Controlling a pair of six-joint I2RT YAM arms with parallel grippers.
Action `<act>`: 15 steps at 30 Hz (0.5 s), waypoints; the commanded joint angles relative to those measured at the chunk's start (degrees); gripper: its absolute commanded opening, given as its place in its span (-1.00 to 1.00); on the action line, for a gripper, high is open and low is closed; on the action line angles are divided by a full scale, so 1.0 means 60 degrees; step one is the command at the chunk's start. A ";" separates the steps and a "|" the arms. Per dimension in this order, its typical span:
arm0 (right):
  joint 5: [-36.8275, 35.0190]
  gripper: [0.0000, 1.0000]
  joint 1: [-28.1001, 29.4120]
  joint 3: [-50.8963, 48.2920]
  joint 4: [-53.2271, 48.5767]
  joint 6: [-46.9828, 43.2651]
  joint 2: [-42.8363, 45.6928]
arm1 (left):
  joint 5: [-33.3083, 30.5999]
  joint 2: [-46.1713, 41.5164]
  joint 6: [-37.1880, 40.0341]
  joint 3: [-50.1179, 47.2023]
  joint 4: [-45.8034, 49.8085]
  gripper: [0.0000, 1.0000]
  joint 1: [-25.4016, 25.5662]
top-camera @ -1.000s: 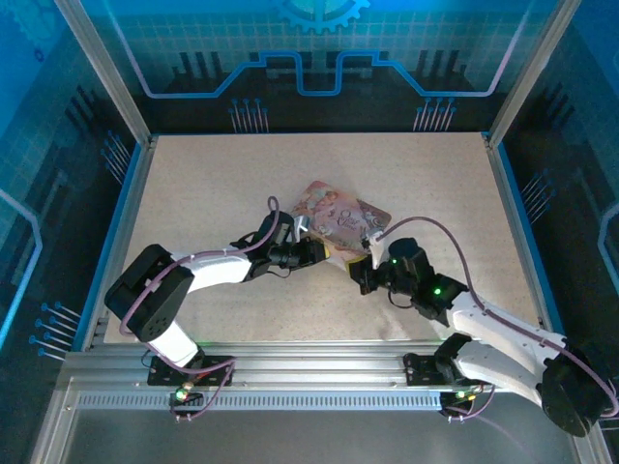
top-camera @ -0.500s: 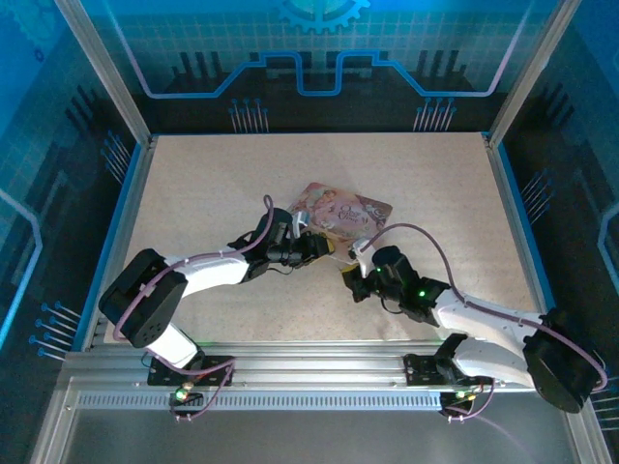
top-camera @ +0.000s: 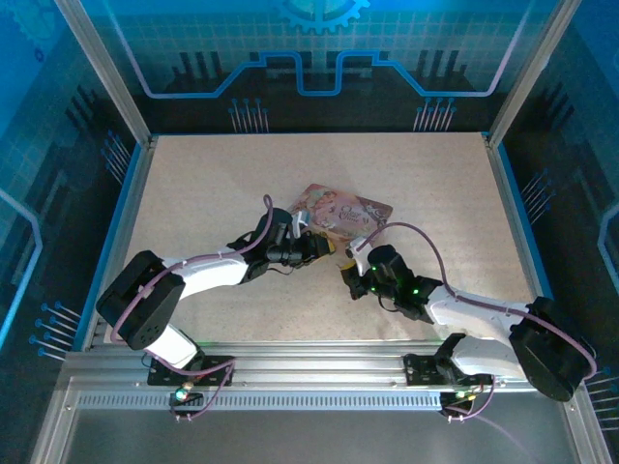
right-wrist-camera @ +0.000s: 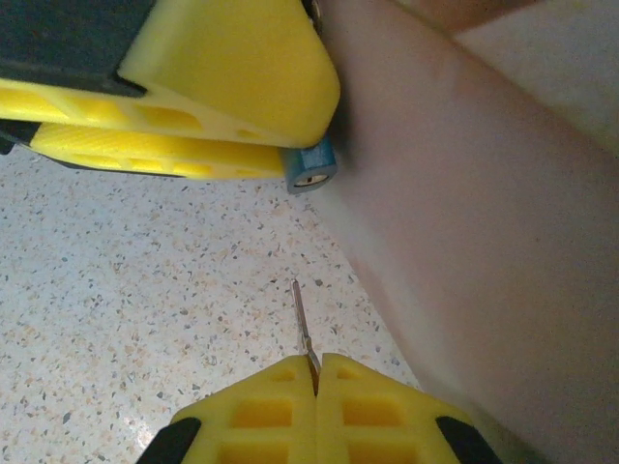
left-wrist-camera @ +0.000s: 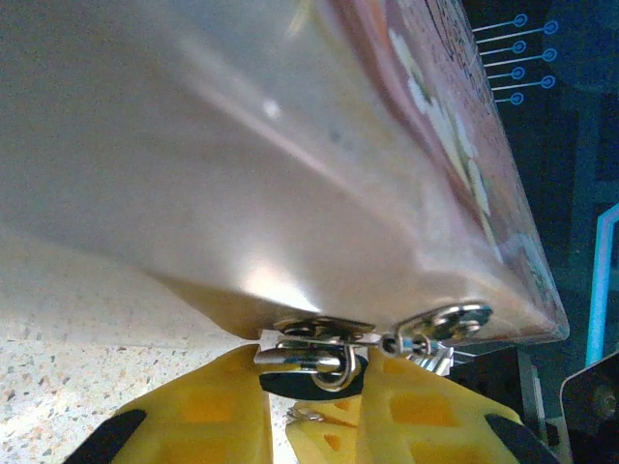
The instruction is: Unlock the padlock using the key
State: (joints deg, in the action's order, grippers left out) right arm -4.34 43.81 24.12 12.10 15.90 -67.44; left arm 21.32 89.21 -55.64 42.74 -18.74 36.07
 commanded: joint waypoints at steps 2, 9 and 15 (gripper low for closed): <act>-0.0099 -0.93 -0.0099 0.0345 0.0504 -0.0203 -0.0076 | 0.0364 -0.0422 -0.0338 -0.0217 -0.0410 -0.81 0.0072; 0.0057 -0.93 -0.0224 0.0462 0.0794 -0.0273 -0.0165 | 0.0372 -0.0425 -0.0393 -0.0311 -0.0466 -0.81 0.0085; 0.0177 -0.93 -0.0266 0.0580 0.0847 -0.0306 -0.0382 | 0.0381 -0.0432 -0.0396 -0.0333 -0.0500 -0.81 0.0096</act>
State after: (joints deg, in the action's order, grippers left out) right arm -3.88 43.05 25.78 14.68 14.94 -69.04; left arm 21.30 88.75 -56.73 41.21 -19.14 36.12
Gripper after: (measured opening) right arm 0.051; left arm 0.210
